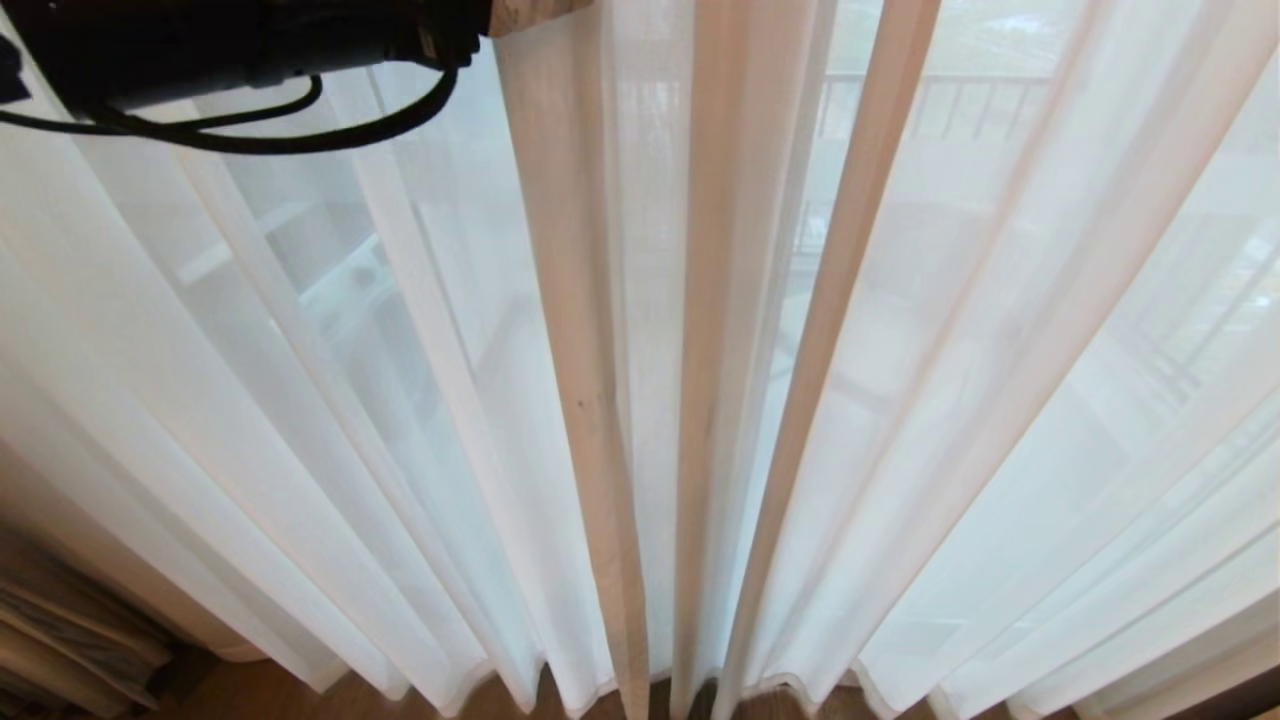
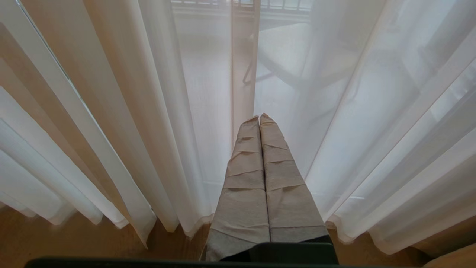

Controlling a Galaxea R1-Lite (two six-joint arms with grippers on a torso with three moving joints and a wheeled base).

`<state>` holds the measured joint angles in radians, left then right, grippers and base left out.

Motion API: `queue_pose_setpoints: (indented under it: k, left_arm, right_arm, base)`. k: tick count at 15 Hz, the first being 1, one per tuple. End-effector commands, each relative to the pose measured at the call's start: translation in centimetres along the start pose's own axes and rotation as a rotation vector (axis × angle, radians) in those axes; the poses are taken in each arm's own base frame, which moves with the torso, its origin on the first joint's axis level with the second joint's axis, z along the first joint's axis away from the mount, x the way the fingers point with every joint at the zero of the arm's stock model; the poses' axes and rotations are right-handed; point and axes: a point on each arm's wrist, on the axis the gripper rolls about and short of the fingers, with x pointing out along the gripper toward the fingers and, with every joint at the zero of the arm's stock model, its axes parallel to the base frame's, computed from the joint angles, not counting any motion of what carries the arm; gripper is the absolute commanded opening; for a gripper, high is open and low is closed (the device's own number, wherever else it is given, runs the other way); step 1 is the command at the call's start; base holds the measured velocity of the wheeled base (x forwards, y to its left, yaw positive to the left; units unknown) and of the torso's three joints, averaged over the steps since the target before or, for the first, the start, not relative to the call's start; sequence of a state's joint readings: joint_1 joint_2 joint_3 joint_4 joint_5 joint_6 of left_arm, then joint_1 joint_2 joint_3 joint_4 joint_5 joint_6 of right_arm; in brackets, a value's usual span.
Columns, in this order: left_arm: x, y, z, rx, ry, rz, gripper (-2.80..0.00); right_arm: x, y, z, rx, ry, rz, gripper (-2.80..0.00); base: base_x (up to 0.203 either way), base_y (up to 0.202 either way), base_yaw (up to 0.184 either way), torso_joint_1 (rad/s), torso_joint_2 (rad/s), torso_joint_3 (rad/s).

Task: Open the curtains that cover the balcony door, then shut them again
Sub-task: Pull the inner curtains open on both sides

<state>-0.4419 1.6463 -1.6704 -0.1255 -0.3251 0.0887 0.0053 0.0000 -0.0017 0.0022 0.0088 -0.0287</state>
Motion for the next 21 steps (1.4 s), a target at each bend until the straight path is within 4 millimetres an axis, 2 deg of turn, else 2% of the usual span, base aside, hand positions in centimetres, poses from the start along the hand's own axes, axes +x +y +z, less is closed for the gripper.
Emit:
queue_pose_setpoints:
  k: [1,7,12,13,21]
  left_arm:
    - [1.5,0.5,-0.5,0.017,0.003,0.034,0.00]
    - [3.8,1.2,0.6,0.046,-0.068,0.044,0.00]
    - [4.9,1.1,0.7,0.049,-0.088,0.035,0.00]
    - [5.1,1.0,0.6,0.050,-0.088,0.033,-2.80]
    - [4.3,1.1,1.5,0.076,-0.101,0.105,-2.80]
  right_arm:
    - [0.0,0.0,0.0,0.000,0.000,0.000,-2.80]
    - [0.0,0.0,0.0,0.000,-0.001,0.001,-2.80]
    - [0.0,0.0,0.0,0.000,0.001,0.000,-2.80]
    - [0.0,0.0,0.0,0.000,0.001,0.000,-2.80]
    - [0.0,0.0,0.0,0.000,0.000,0.001,-2.80]
  base:
    - [0.000,0.000,0.000,0.000,0.00,0.000]
    - [0.000,0.000,0.000,0.000,0.00,0.000]
    - [0.000,0.000,0.000,0.000,0.00,0.000]
    - [0.000,0.000,0.000,0.000,0.00,0.000]
    - [0.000,0.000,0.000,0.000,0.00,0.000]
